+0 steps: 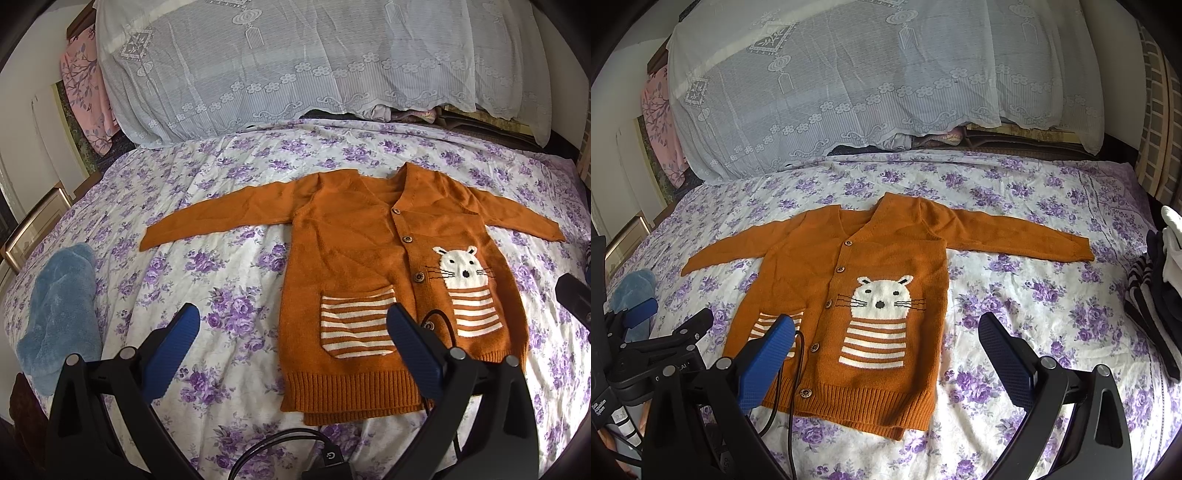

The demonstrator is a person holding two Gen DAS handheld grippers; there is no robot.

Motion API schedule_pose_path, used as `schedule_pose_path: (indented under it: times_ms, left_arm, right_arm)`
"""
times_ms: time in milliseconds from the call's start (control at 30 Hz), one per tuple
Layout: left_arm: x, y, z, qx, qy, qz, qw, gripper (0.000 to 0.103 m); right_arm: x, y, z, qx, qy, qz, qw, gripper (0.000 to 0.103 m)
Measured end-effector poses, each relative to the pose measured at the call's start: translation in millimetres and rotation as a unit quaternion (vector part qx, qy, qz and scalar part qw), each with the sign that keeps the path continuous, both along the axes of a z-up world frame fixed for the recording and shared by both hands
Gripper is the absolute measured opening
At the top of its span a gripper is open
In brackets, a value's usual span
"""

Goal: Fold small clothes

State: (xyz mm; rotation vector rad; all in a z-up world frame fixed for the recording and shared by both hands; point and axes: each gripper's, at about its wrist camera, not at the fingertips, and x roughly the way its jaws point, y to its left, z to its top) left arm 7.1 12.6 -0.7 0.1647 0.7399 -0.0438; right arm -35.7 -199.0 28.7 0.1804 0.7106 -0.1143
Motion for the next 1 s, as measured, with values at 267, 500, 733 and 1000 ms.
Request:
schedule_pose_path:
  times_ms: [267, 500, 733, 1000]
  left_arm:
    - [-0.1, -0.7, 0.4, 0.0, 0.0, 0.0, 1.0, 0.099]
    - [0.1, -1.1, 0.5, 0.0, 0.001, 0.001, 1.0, 0.099]
    - [-2.1, 5.3, -2.4, -0.002, 0.002, 0.0, 1.0, 0.099]
    - [-1.4, 12.7, -14.3, -0.011, 0.016, -0.015, 0.9997, 0.099]
  right_arm:
    - [-0.8, -0.3, -2.0, 0.0, 0.0, 0.0, 1.0, 0.1]
    - [-0.7, -0.3, -2.9, 0.001, 0.0, 0.001, 1.0, 0.1]
    - [0.2, -0.4, -5.0, 0.002, 0.001, 0.0, 1.0, 0.1]
    - [-5.1, -23.2, -5.6, 0.022, -0.025, -0.015, 0.999, 0.1]
